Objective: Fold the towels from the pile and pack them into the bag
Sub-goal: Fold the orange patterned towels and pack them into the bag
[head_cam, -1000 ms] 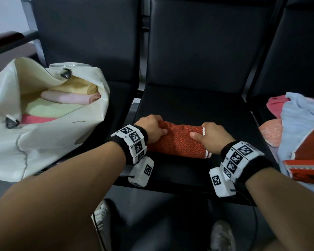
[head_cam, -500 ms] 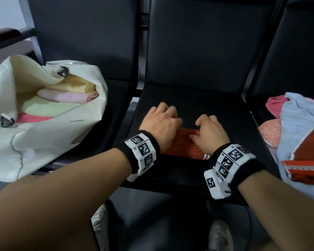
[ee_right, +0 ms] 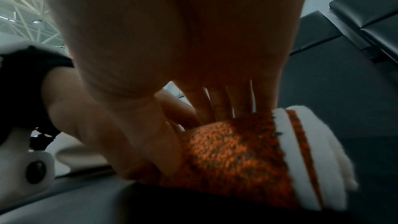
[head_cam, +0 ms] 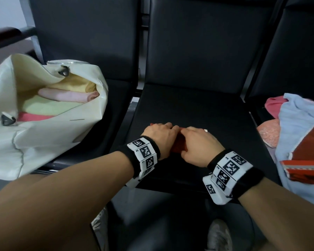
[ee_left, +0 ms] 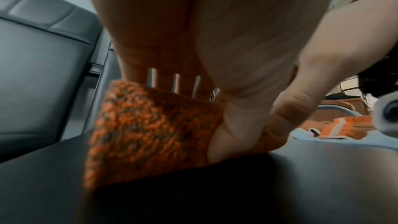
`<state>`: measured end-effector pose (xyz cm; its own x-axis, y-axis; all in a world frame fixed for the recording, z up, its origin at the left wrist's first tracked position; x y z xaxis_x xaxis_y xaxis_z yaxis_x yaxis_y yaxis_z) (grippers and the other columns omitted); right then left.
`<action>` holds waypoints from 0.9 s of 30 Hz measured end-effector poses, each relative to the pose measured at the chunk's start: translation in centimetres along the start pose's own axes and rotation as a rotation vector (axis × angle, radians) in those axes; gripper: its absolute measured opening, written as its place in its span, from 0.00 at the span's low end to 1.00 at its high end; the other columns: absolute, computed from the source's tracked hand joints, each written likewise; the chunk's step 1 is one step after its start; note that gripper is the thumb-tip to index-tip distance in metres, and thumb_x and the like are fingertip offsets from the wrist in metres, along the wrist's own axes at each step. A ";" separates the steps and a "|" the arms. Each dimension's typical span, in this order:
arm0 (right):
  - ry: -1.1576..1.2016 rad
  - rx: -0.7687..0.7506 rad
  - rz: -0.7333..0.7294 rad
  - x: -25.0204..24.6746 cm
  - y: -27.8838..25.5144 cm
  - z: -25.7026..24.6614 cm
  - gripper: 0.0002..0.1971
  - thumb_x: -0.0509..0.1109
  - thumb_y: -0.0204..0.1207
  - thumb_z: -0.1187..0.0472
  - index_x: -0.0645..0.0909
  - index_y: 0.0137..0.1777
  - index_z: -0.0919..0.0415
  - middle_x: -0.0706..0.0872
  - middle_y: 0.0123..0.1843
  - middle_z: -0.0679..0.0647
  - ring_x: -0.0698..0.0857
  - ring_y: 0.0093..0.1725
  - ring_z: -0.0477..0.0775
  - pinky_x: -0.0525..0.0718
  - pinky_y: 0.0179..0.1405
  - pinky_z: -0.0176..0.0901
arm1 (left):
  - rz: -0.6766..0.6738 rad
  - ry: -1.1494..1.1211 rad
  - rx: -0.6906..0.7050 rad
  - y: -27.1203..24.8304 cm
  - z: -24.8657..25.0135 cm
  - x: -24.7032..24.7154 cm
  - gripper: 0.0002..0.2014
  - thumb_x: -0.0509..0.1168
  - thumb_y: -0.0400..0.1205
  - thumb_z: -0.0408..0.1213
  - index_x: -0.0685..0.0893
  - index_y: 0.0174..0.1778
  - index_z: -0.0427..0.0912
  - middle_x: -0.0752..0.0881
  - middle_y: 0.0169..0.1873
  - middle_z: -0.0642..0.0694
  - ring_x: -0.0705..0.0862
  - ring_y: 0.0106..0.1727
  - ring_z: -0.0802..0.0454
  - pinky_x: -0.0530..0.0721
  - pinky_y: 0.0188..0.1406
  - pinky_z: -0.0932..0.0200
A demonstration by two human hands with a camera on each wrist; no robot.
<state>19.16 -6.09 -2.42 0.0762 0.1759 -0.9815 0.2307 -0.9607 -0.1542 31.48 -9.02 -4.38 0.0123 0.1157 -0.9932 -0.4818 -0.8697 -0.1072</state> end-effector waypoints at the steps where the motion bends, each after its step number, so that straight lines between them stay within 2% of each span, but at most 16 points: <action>1: -0.007 0.004 -0.016 0.2 -0.1 -0.1 0.25 0.72 0.74 0.57 0.75 0.72 0.56 0.80 0.66 0.50 0.82 0.65 0.56 0.82 0.55 0.48 | 0.001 0.002 -0.002 0.0 0.0 -0.1 0.32 0.74 0.78 0.44 0.71 0.77 0.46 0.80 0.64 0.45 0.84 0.64 0.41 0.81 0.54 0.47; 3: -0.022 0.014 -0.033 0.7 -0.1 -0.2 0.31 0.73 0.74 0.59 0.71 0.78 0.57 0.77 0.73 0.51 0.80 0.69 0.55 0.81 0.61 0.49 | -0.008 0.011 0.002 0.1 -0.1 -0.2 0.26 0.71 0.80 0.43 0.73 0.73 0.44 0.82 0.62 0.45 0.85 0.61 0.40 0.80 0.51 0.49; 5: -0.039 0.030 -0.023 1.1 0.0 -0.2 0.32 0.72 0.76 0.61 0.68 0.80 0.58 0.77 0.75 0.52 0.80 0.71 0.56 0.81 0.64 0.50 | -0.020 0.017 0.015 0.3 -0.2 -0.4 0.21 0.68 0.82 0.42 0.76 0.70 0.44 0.84 0.59 0.45 0.86 0.59 0.40 0.81 0.49 0.49; 7: -0.070 0.033 0.009 1.3 0.3 -0.2 0.26 0.70 0.78 0.61 0.71 0.76 0.58 0.80 0.70 0.53 0.83 0.66 0.58 0.83 0.56 0.50 | -0.031 0.019 0.025 0.5 -0.3 -0.8 0.17 0.66 0.82 0.41 0.77 0.67 0.44 0.86 0.58 0.44 0.87 0.57 0.41 0.83 0.49 0.49; 9: -0.114 0.035 0.034 1.1 0.4 -0.3 0.19 0.67 0.79 0.62 0.74 0.70 0.58 0.83 0.63 0.55 0.85 0.60 0.61 0.79 0.47 0.50 | -0.038 0.013 0.030 0.4 -0.4 -1.0 0.17 0.66 0.82 0.43 0.78 0.66 0.45 0.86 0.57 0.44 0.87 0.56 0.40 0.85 0.51 0.47; 12: -0.149 0.039 0.045 0.5 0.5 -0.5 0.17 0.64 0.80 0.63 0.74 0.68 0.58 0.84 0.60 0.55 0.86 0.58 0.64 0.75 0.43 0.51 | -0.020 0.012 0.025 0.2 -0.4 -0.8 0.18 0.68 0.81 0.44 0.78 0.66 0.47 0.85 0.57 0.46 0.87 0.57 0.41 0.84 0.49 0.48; 16: -0.151 0.029 0.050 0.2 0.6 -0.8 0.16 0.64 0.79 0.63 0.75 0.67 0.57 0.85 0.60 0.56 0.86 0.57 0.64 0.75 0.42 0.51 | 0.053 0.013 0.013 -0.1 -0.6 -0.4 0.16 0.66 0.84 0.43 0.78 0.68 0.49 0.83 0.58 0.49 0.87 0.57 0.42 0.78 0.44 0.50; 22: -0.099 0.011 0.105 -1.1 0.7 -2.1 0.14 0.64 0.78 0.61 0.76 0.63 0.56 0.84 0.57 0.54 0.86 0.54 0.61 0.75 0.41 0.50 | 0.198 0.015 -0.025 -0.9 -1.6 -1.6 0.13 0.63 0.86 0.41 0.79 0.66 0.49 0.82 0.58 0.48 0.85 0.58 0.42 0.76 0.44 0.51; 27: -0.080 -0.034 0.264 -4.2 0.4 -4.7 0.14 0.68 0.78 0.58 0.75 0.63 0.54 0.84 0.56 0.52 0.86 0.55 0.60 0.72 0.42 0.48 | 0.380 0.088 -0.064 -2.4 -3.2 -4.9 0.12 0.63 0.84 0.45 0.80 0.62 0.50 0.84 0.56 0.48 0.85 0.59 0.42 0.76 0.56 0.48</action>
<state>23.54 -6.21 2.12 0.0617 -0.0988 -0.9932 0.2456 -0.9630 0.1111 35.42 -9.00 0.62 -0.0799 -0.2595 -0.9624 -0.4114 -0.8709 0.2690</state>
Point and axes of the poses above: each hand's wrist, its own y-axis towards the middle knuckle, its own x-axis out of the palm, z = x × y, the point moved 3 cm from there along y, towards the middle knuckle
